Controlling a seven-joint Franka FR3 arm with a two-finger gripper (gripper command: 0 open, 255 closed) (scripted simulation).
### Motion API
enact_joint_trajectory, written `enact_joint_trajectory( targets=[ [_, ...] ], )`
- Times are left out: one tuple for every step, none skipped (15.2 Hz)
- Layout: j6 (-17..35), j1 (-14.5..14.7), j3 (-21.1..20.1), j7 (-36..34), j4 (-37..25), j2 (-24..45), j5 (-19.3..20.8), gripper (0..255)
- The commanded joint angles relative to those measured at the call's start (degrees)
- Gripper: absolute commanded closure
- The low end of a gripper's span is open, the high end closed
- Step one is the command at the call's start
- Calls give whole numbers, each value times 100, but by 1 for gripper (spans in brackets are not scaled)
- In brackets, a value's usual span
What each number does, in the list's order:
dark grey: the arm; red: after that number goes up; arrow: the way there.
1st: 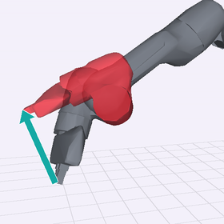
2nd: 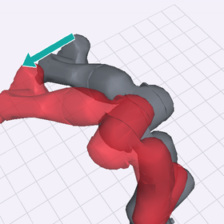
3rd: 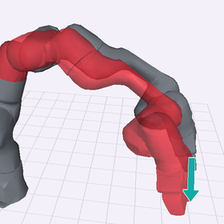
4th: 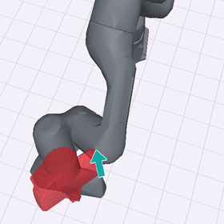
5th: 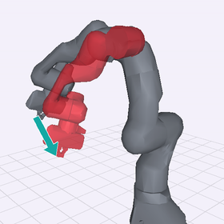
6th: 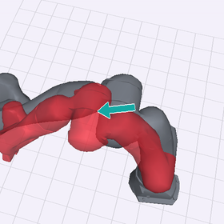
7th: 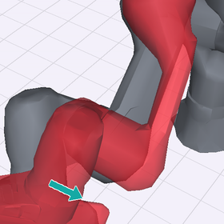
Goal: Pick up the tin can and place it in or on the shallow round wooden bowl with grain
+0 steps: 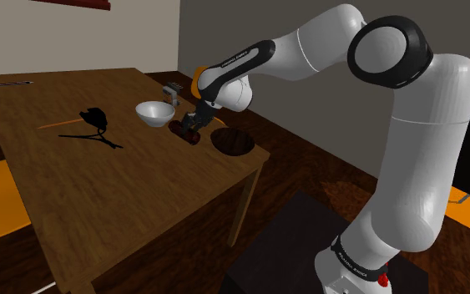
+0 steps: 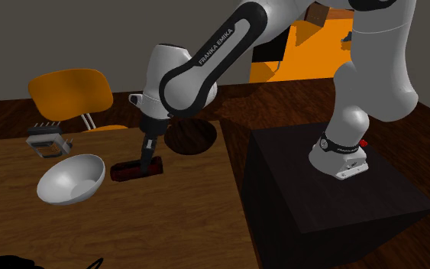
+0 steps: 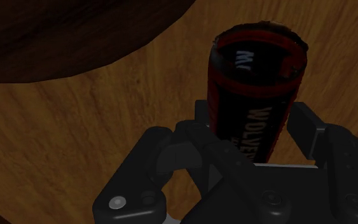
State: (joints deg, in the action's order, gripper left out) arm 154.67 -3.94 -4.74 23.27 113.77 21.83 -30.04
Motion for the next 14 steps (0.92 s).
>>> enact_joint_trajectory(
  targets=[
    [0, 0, 0, 0, -1, 0, 0, 255],
    [0, 0, 0, 0, -1, 0, 0, 255],
    [0, 0, 0, 0, -2, 1, 0, 255],
    [0, 0, 0, 0, -2, 1, 0, 255],
    [0, 0, 0, -1, -2, 1, 1, 255],
    [1, 0, 0, 0, 0, 0, 0, 255],
    [-54, 11, 20, -42, -6, -52, 34, 255],
    [-111, 23, 40, -84, -13, -103, 68, 255],
    [-167, 33, 59, -126, -22, -154, 102, 255],
    [-224, 43, 77, -167, -31, -204, 136, 255],
    [-282, 53, 95, -208, -42, -253, 170, 255],
    [-339, 62, 112, -249, -54, -301, 203, 255],
    [-397, 70, 128, -289, -68, -348, 236, 255],
    [-456, 78, 143, -329, -83, -394, 270, 255]
  ],
)
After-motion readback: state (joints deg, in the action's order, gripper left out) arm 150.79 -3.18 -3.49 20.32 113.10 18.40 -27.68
